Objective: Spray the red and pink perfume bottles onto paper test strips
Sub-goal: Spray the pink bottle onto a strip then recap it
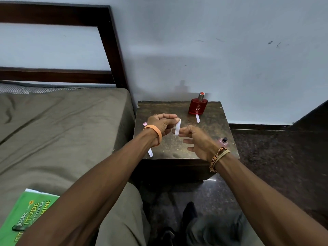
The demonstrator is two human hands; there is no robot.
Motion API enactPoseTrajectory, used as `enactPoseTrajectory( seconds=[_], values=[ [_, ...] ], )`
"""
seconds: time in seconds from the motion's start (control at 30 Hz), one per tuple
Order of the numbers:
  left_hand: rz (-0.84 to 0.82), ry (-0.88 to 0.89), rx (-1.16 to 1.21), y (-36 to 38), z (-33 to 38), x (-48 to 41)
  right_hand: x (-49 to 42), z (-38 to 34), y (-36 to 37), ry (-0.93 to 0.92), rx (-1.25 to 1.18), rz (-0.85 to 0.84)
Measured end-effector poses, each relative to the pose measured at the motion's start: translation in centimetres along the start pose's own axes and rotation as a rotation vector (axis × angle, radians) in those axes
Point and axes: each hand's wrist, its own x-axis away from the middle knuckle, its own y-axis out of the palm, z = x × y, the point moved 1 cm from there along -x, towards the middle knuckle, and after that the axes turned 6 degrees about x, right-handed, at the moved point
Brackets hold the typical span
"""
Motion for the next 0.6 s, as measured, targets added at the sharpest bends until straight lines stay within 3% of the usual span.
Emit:
enactPoseTrajectory(
  seconds=[0.6],
  values=[
    [0.141,0.062,-0.066,-1.1,-2.6,-12.6,-10.7,0.7,0.9,0.174,-0.277,-0.061]
  ],
)
